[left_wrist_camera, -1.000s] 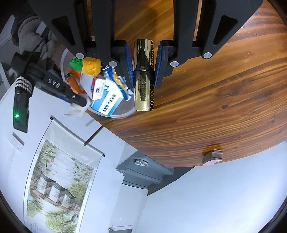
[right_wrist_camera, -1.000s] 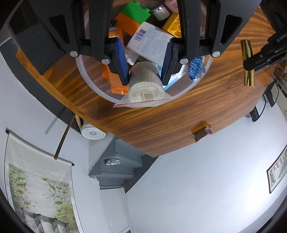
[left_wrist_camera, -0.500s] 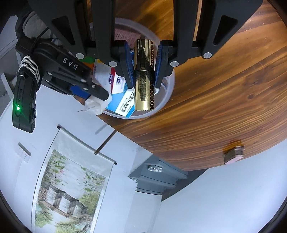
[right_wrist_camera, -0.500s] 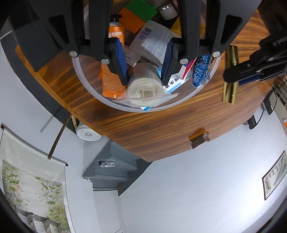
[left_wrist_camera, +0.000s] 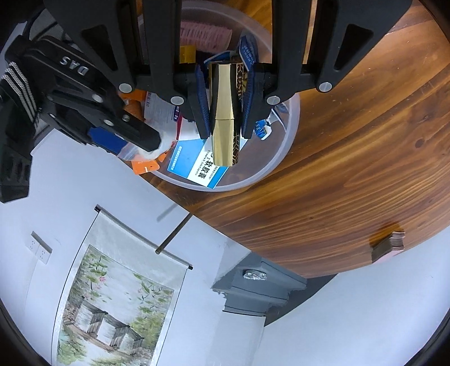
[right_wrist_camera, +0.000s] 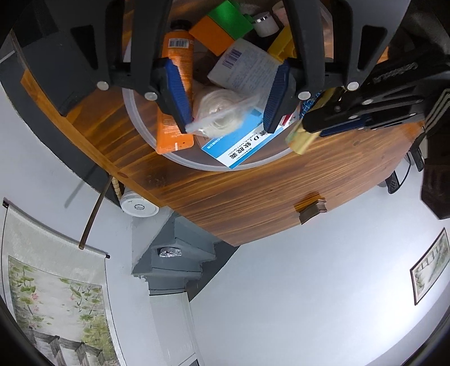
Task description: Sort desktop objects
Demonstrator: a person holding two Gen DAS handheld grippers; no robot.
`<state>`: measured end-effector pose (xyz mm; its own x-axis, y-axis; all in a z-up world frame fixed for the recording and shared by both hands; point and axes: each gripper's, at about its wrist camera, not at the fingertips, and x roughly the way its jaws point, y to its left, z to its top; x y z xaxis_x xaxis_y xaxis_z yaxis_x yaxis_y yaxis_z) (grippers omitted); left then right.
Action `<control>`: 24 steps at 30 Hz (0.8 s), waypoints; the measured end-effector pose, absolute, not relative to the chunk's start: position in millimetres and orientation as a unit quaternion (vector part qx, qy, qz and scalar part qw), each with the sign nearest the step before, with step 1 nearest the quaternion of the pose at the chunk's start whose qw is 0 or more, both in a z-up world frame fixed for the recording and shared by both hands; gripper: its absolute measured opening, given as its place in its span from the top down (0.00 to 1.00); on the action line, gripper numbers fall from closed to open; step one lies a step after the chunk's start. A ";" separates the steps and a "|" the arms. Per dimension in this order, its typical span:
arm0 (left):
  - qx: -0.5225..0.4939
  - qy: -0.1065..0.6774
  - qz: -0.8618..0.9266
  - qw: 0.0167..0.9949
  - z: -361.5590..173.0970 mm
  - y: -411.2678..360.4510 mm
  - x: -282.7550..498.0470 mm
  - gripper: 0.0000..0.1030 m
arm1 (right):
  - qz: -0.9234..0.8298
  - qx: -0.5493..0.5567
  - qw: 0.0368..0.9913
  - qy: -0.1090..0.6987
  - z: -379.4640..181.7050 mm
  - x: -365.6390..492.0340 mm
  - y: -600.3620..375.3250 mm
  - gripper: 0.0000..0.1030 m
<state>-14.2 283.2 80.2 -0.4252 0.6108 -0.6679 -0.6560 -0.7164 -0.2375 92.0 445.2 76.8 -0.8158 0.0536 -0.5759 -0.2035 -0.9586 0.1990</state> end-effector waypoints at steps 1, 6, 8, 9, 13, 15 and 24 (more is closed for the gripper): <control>-0.383 0.028 0.843 0.377 80.0 283.6 -14.8 0.76 | 0.945 -0.294 0.069 0.127 77.6 93.9 445.8 0.44; -0.388 0.020 0.839 0.382 78.7 282.7 -15.5 0.75 | 0.946 -0.285 0.073 0.135 81.7 104.5 448.8 0.44; -0.385 0.017 0.839 0.384 80.9 280.4 -13.3 0.64 | 0.946 -0.284 0.075 0.138 82.0 108.3 448.5 0.41; -0.379 0.014 0.842 0.384 83.6 278.5 -11.2 0.54 | 0.946 -0.284 0.075 0.139 81.8 110.3 448.4 0.40; -0.360 0.008 0.848 0.389 93.7 272.0 -2.9 0.38 | 0.944 -0.287 0.078 0.141 81.6 117.4 446.8 0.35; -0.354 0.003 0.850 0.391 98.2 266.3 1.6 0.37 | 0.944 -0.285 0.079 0.145 82.6 122.8 447.5 0.31; -0.299 0.010 0.895 0.331 118.1 234.6 33.7 0.21 | 0.942 -0.277 0.102 0.158 87.3 159.2 454.7 0.19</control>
